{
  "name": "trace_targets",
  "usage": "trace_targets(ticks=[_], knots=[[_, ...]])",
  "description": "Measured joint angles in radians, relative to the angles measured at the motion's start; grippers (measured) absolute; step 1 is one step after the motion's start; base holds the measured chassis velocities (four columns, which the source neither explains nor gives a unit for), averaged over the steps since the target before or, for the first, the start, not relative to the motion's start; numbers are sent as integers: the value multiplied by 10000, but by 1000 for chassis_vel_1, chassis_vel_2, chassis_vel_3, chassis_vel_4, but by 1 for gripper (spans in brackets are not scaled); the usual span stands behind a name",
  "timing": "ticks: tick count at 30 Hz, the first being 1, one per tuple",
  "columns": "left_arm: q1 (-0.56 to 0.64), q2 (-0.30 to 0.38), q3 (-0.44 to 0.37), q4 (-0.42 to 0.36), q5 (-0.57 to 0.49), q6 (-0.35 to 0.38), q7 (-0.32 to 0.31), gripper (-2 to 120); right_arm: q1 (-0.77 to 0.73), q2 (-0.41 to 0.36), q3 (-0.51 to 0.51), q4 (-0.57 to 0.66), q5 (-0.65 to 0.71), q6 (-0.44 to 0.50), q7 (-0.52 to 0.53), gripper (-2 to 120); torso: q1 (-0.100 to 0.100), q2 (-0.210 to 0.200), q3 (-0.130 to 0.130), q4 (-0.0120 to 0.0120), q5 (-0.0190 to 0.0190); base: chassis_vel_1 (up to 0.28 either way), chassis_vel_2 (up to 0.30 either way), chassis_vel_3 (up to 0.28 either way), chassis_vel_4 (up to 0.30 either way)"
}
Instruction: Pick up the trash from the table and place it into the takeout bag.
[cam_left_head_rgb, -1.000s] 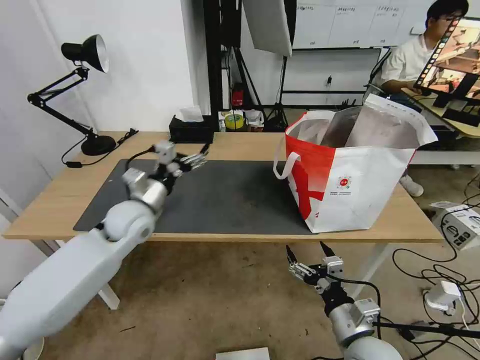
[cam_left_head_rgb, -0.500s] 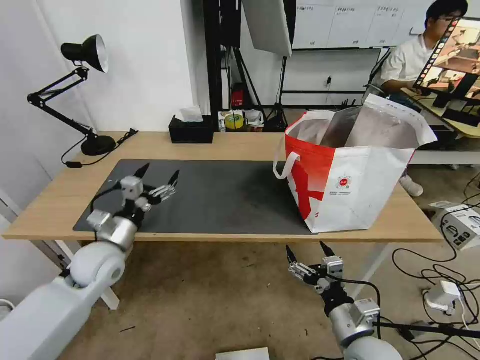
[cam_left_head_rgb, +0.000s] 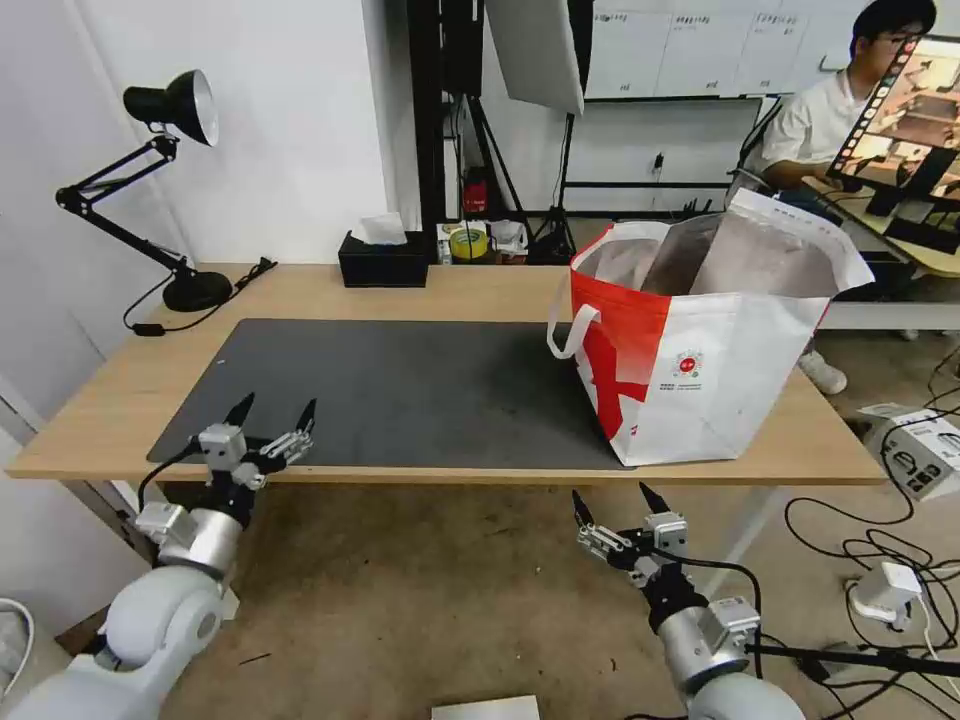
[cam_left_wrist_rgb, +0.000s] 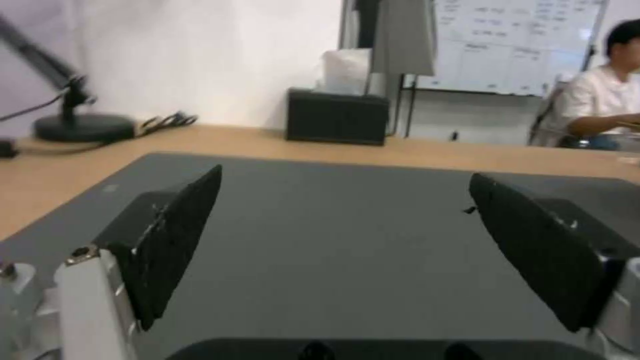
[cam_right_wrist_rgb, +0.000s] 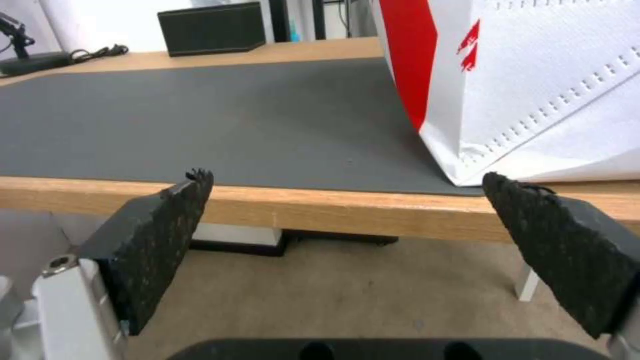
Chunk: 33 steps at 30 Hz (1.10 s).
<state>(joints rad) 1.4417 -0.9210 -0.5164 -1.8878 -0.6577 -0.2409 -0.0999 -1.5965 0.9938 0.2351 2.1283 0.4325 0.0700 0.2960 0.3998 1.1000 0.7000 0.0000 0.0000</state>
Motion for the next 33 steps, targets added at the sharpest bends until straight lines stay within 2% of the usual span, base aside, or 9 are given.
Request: trace_targets(ticks=[7,12,20,33], knots=[[671,-508,-549,-88,337,-66,-241,100,0,0,0,0,0,0,0,100,2,0,0,-1,1,0,0,0,0],[1347,-810,-923,-114,616,-212,-227,100,0,0,0,0,0,0,0,100,2,0,0,0,1,0,0,0,0],[1803,-1029,-1187,-175,744,-300,-145,100,0,0,0,0,0,0,0,100,2,0,0,0,1,0,0,0,0],[2632,-1539,-1456,-149,806,-530,403,100,0,0,0,0,0,0,0,100,1,1,0,0,1,0,0,0,0]])
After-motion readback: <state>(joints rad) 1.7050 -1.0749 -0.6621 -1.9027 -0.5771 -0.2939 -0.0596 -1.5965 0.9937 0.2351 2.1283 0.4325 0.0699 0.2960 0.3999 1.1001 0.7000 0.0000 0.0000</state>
